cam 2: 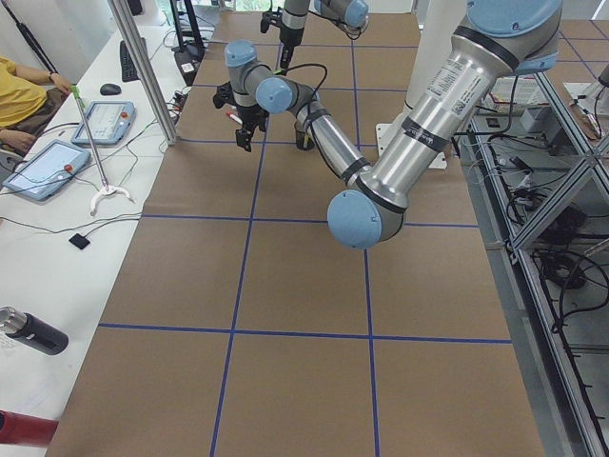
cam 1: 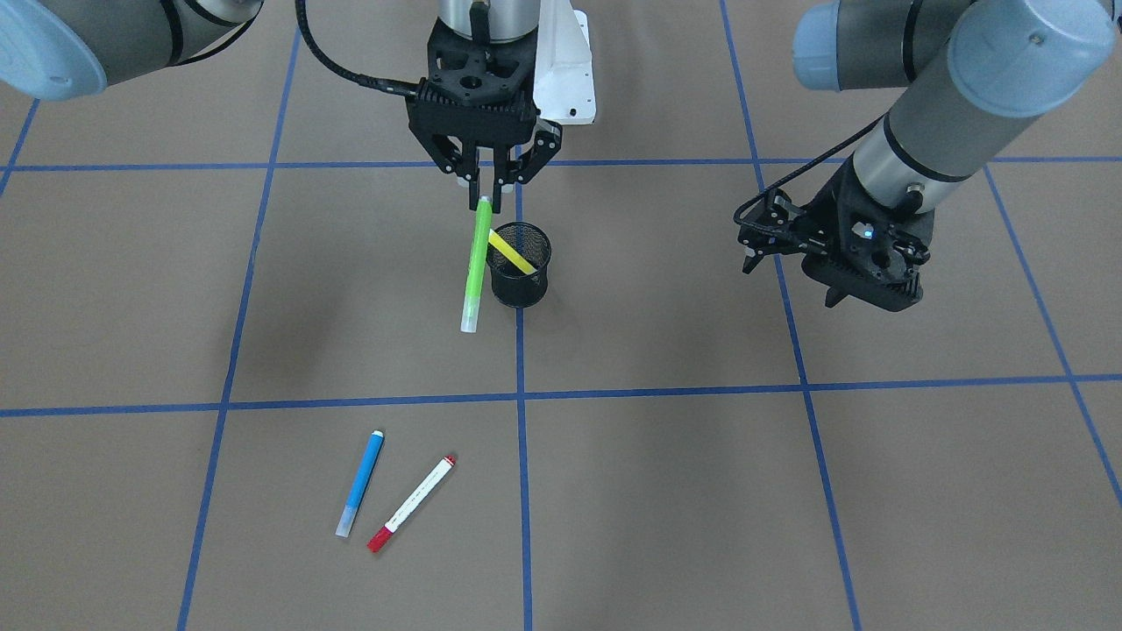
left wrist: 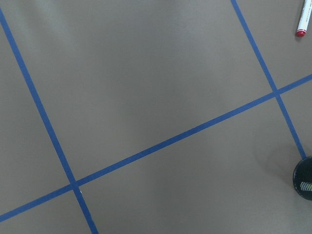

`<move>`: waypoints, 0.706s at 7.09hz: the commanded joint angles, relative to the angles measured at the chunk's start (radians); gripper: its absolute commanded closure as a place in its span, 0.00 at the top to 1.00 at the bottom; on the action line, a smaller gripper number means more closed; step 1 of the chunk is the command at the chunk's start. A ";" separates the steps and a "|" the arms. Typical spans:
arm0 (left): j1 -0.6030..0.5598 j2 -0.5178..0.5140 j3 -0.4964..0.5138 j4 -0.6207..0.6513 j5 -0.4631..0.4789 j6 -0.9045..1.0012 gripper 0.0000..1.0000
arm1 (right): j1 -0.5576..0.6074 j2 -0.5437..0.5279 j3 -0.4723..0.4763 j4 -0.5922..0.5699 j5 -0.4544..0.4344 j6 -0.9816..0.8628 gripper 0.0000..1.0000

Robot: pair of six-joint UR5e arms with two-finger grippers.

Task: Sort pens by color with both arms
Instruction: 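Lift the green highlighter up out of the cup with the right gripper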

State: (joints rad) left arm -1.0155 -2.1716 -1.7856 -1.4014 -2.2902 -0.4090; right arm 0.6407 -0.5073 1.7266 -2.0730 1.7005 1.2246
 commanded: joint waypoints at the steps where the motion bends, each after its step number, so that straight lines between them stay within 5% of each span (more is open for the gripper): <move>1: 0.000 0.001 -0.002 -0.001 0.000 -0.001 1.00 | 0.007 -0.002 -0.199 0.248 -0.138 -0.004 0.00; 3: 0.000 0.001 -0.002 -0.001 0.000 -0.001 1.00 | 0.010 -0.002 -0.418 0.501 -0.247 0.007 0.00; 5: 0.000 0.001 0.000 -0.001 0.000 0.002 1.00 | 0.007 -0.003 -0.568 0.614 -0.333 0.007 0.00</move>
State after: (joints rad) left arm -1.0155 -2.1706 -1.7868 -1.4020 -2.2902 -0.4090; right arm 0.6486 -0.5103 1.2588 -1.5369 1.4255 1.2306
